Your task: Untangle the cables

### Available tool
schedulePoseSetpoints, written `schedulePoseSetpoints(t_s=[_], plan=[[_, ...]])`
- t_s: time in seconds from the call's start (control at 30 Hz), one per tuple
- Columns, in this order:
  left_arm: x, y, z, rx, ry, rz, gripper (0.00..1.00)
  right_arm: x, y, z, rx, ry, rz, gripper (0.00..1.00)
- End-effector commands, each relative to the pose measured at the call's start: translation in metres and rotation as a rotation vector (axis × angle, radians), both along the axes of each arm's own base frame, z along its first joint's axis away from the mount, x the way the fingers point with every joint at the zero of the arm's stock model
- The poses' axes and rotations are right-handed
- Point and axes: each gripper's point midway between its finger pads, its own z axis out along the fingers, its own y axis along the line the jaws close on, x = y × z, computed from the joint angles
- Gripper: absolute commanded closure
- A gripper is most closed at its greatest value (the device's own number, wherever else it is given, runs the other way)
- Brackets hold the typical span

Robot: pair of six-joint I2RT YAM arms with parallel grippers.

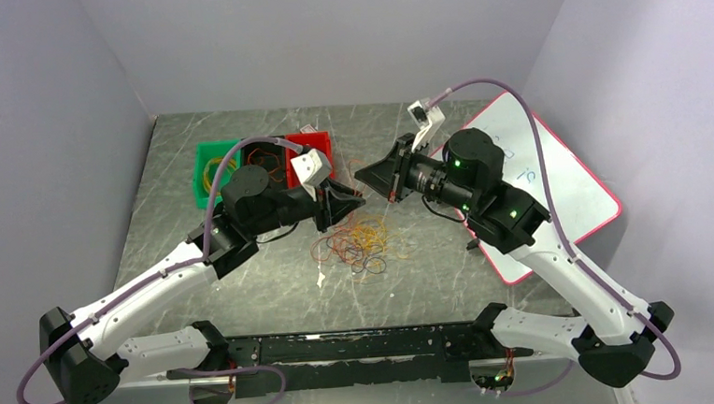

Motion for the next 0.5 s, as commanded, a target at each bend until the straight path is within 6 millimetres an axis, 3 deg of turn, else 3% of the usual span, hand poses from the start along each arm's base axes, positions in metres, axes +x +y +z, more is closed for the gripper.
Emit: schedulePoseSetpoints(t_s=[0.0, 0.13, 0.3, 0.47], plan=[[-0.003, 0.0, 0.017, -0.033, -0.04, -0.006, 0.82, 0.001, -0.007, 0.004, 0.021, -0.014, -0.034, 1.0], [-0.004, 0.001, 0.011, -0.028, -0.023, -0.004, 0.93, 0.002, -0.011, 0.007, 0.031, -0.018, -0.059, 1.0], [0.0, 0.004, 0.006, -0.014, -0.003, 0.03, 0.93, 0.002, -0.012, 0.006, 0.029, -0.018, -0.062, 0.96], [0.015, 0.014, 0.002, 0.015, 0.023, 0.138, 0.93, 0.004, -0.02, 0.007, 0.026, -0.03, -0.099, 0.8]])
